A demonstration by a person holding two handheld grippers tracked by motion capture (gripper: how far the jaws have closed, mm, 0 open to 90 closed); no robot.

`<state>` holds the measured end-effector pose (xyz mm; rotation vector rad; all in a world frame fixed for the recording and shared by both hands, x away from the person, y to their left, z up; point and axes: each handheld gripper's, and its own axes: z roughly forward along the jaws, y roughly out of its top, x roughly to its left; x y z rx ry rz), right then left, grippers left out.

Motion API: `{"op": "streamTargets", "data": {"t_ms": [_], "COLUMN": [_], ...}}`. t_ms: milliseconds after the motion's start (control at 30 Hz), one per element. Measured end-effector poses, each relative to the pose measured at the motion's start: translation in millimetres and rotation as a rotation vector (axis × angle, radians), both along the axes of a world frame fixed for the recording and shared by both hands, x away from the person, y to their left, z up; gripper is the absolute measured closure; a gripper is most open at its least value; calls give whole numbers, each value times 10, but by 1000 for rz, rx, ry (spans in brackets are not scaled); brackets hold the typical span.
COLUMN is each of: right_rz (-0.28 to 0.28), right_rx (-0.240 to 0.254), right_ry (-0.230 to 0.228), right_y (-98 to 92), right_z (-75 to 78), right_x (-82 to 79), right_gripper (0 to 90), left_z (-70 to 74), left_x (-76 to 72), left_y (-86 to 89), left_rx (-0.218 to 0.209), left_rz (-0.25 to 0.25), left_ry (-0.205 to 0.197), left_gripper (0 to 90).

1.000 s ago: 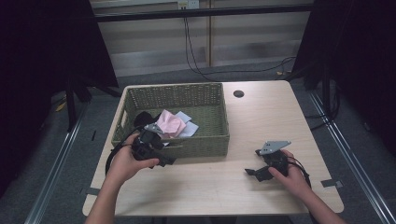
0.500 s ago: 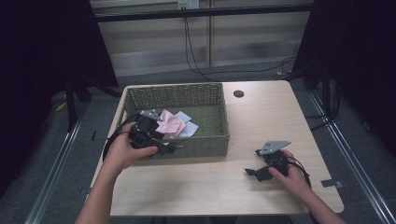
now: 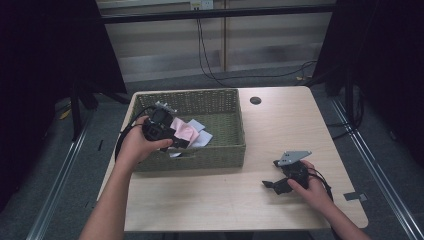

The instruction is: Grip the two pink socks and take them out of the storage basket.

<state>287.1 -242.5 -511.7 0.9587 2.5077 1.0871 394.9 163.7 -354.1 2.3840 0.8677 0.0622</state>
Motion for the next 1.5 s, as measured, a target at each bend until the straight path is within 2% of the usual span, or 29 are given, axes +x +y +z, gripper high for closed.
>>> {"op": "streamTargets", "data": {"t_ms": [100, 167, 200, 300, 433, 467, 500, 533, 567, 633, 700, 733, 900, 1067, 1233, 1333, 1367, 1433, 1500], "right_rz": [0, 1, -1, 0, 0, -2, -2, -2, -2, -2, -2, -1, -1, 0, 1, 2, 2, 2, 1], "right_rx": [0, 0, -2, 0, 0, 2, 2, 2, 2, 2, 2, 2, 2, 1, 2, 1, 1, 1, 2], "right_ry": [0, 0, 0, 0, 0, 0, 0, 0, 1, 1, 1, 1, 1, -1, -2, -4, -4, -4, -2], "right_y": [0, -1, 0, 0, 0, 1, 1, 1, 2, 2, 2, 2, 2, 1, 1, 1, 1, 1, 1], "right_z": [0, 0, 1, 0, 0, 0, 0, 0, 0, 0, 0, 0, 0, 0, -1, -1, -1, -1, -1], "right_x": [0, 1, 0, 0, 0, -1, -1, -1, -1, -1, -1, -1, -1, 0, 2, 2, 2, 3, 1], "right_gripper": [107, 107, 107, 107, 107, 107, 107, 107, 107, 107, 107, 107, 107, 107, 107, 107, 107, 107, 107], "left_z": [-9, -32, -69, -118, -178, -208, -208, -226, -245, -281, -332, -349, -482, -554, -628, -696, -715, -737, -729], "left_x": [75, 146, 201, 261, 375, 413, 413, 459, 487, 530, 574, 600, 709, 775, 827, 855, 864, 870, 863], "left_y": [-22, -36, -55, -60, -42, -38, -38, -17, -6, 5, -1, 9, 44, 44, 28, 1, -9, -27, -29], "left_rx": [3, 23, 42, 33, 54, 47, 47, 69, 69, 75, 69, 81, 91, 84, 91, 127, 132, 151, 148], "left_rz": [20, 31, 59, 72, 111, 145, 145, 141, 147, 160, 199, 190, 232, 246, 254, 246, 230, 238, 250], "left_ry": [2, 0, -5, 11, 11, 20, 20, 27, 32, 45, 41, 43, 53, 63, 66, 85, 90, 79, 80], "left_gripper": [258, 265, 268, 282, 290, 293, 298, 298, 333, 334, 338, 339, 366, 379, 464, 507, 538, 675, 773]}}
